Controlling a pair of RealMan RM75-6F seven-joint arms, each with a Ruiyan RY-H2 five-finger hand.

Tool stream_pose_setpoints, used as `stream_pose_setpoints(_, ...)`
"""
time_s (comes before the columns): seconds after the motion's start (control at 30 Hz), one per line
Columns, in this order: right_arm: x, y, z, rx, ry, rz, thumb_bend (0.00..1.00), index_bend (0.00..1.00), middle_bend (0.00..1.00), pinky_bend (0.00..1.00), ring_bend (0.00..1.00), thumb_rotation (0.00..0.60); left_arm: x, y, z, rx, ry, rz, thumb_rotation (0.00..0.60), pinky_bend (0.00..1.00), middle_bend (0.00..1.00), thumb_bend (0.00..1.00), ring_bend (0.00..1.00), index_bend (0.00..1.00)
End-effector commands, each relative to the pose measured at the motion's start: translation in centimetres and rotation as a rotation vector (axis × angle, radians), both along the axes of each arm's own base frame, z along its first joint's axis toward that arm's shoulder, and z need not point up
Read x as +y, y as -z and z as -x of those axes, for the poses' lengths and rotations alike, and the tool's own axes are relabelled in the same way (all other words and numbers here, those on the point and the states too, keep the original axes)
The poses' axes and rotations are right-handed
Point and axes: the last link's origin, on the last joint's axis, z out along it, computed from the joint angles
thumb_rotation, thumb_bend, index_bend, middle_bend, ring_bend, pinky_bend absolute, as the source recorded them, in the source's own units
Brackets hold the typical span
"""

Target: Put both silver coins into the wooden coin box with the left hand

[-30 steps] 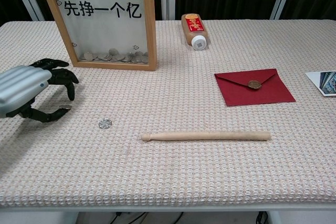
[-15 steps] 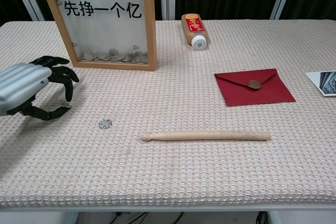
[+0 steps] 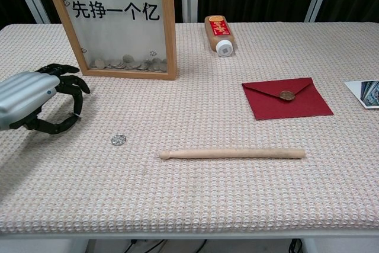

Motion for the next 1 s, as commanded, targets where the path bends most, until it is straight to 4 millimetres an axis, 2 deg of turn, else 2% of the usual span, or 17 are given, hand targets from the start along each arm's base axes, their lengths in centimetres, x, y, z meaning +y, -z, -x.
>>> stream_pose_setpoints(0.03, 0.0, 0.0, 0.0, -0.001, -0.001, 0.002, 0.31, 0.0, 0.0, 0.0, 0.0, 0.6, 0.0, -0.2, -0.1, -0.005, 0.002, -0.006, 0.6, 0.06, 0.25, 0.43, 0.05, 0.58)
stream_pose_setpoints(0.2, 0.1, -0.3, 0.0, -0.002, -0.003, 0.01, 0.31, 0.0, 0.0, 0.0, 0.0, 0.6, -0.4, -1.5, -0.8, -0.025, 0.023, -0.037, 0.6, 0.06, 0.25, 0.43, 0.05, 0.59)
stream_pose_setpoints(0.3, 0.1, -0.4, -0.1, -0.002, -0.005, 0.016, 0.31, 0.0, 0.0, 0.0, 0.0, 0.6, -1.0, -3.1, -1.4, -0.061, 0.029, -0.057, 0.6, 0.07, 0.25, 0.43, 0.05, 0.6)
stream_pose_setpoints(0.43, 0.0, -0.4, -0.2, -0.004, -0.008, 0.019, 0.31, 0.0, 0.0, 0.0, 0.0, 0.6, -1.9, -5.8, -2.8, -0.151, 0.026, -0.068, 0.6, 0.07, 0.26, 0.43, 0.05, 0.6)
stream_pose_setpoints(0.57, -0.1, -0.2, -0.3, -0.006, -0.014, 0.017, 0.31, 0.0, 0.0, 0.0, 0.0, 0.6, -2.2, -9.0, -5.1, -0.217, 0.05, -0.089, 0.6, 0.11, 0.27, 0.43, 0.05, 0.61)
stream_pose_setpoints(0.73, -0.2, -0.2, -0.7, -0.001, -0.031, 0.022, 0.31, 0.0, 0.0, 0.0, 0.0, 0.6, -0.7, -12.5, -8.5, -0.256, 0.085, -0.104, 0.6, 0.12, 0.28, 0.43, 0.05, 0.62)
stream_pose_setpoints(0.87, -0.1, -0.6, -0.9, 0.0, -0.037, 0.034, 0.31, 0.0, 0.0, 0.0, 0.0, 0.6, 1.4, -15.4, -11.7, -0.251, 0.129, -0.14, 0.6, 0.12, 0.28, 0.43, 0.05, 0.62)
stream_pose_setpoints(1.0, 0.0, -0.9, -0.9, -0.002, -0.037, 0.049, 0.31, 0.0, 0.0, 0.0, 0.0, 0.6, 3.6, -17.1, -14.2, -0.271, 0.125, -0.142, 0.6, 0.12, 0.28, 0.43, 0.05, 0.62)
